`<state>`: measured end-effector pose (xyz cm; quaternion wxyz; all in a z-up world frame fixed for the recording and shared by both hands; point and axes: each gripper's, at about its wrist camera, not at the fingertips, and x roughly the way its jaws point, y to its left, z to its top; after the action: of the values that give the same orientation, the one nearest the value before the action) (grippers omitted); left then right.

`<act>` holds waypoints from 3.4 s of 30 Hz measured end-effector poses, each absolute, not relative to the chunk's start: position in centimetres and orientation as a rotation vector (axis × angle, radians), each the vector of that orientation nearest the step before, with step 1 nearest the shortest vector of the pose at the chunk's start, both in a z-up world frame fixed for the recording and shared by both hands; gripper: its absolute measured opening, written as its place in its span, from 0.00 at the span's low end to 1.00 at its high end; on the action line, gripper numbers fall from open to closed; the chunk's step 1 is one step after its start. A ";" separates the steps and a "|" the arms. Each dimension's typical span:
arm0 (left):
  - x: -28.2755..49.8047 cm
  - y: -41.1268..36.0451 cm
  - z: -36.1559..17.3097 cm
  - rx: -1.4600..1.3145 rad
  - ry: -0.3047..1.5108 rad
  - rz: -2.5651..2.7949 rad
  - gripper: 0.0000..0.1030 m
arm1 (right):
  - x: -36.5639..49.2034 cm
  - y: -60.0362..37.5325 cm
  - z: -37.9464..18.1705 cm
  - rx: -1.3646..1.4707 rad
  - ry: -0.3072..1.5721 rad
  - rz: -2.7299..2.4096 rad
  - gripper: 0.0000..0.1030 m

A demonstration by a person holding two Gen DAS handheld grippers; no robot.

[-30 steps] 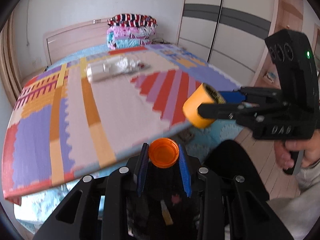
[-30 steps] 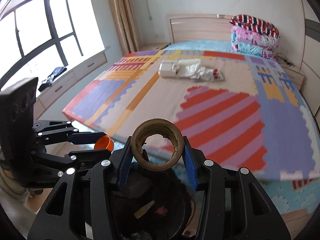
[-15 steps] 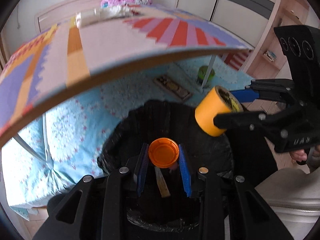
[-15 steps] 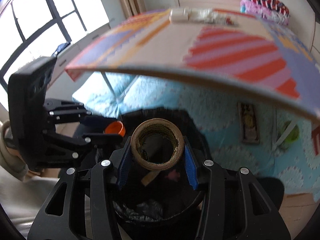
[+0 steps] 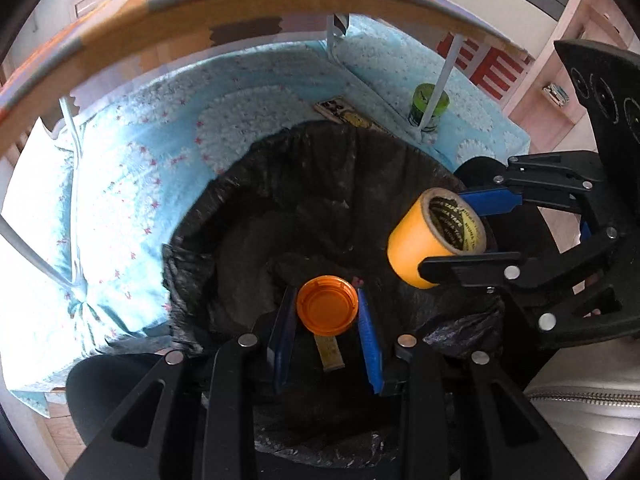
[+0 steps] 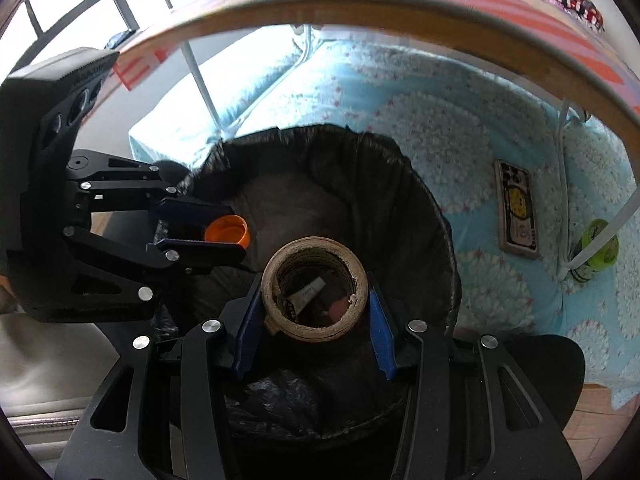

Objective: Collect trash
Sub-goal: 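Open both tools to drop the cap and tape roll into the bin, then move both open tools back toward the remaining trash on the board, then grasp the white tissue with the right tool while the left tool grasps the white container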

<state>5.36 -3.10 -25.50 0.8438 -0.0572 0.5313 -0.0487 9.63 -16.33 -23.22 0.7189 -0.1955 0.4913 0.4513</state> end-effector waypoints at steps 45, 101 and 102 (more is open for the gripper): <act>4.9 -1.4 -16.1 -0.101 0.929 -0.085 0.49 | 12.4 -18.1 -16.0 -0.370 0.938 0.956 0.58; 28.9 13.2 -12.3 -0.143 0.842 0.164 0.65 | 33.7 -6.9 -9.9 -0.246 0.810 0.902 0.62; 29.2 13.2 -12.5 -0.137 0.847 0.164 0.65 | 34.1 -6.7 -10.0 -0.243 0.816 0.903 0.62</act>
<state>29.22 13.22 -12.48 0.9062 -0.0665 0.4099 0.0794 34.06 -6.66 -10.01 0.8134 -0.1139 0.3824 0.4232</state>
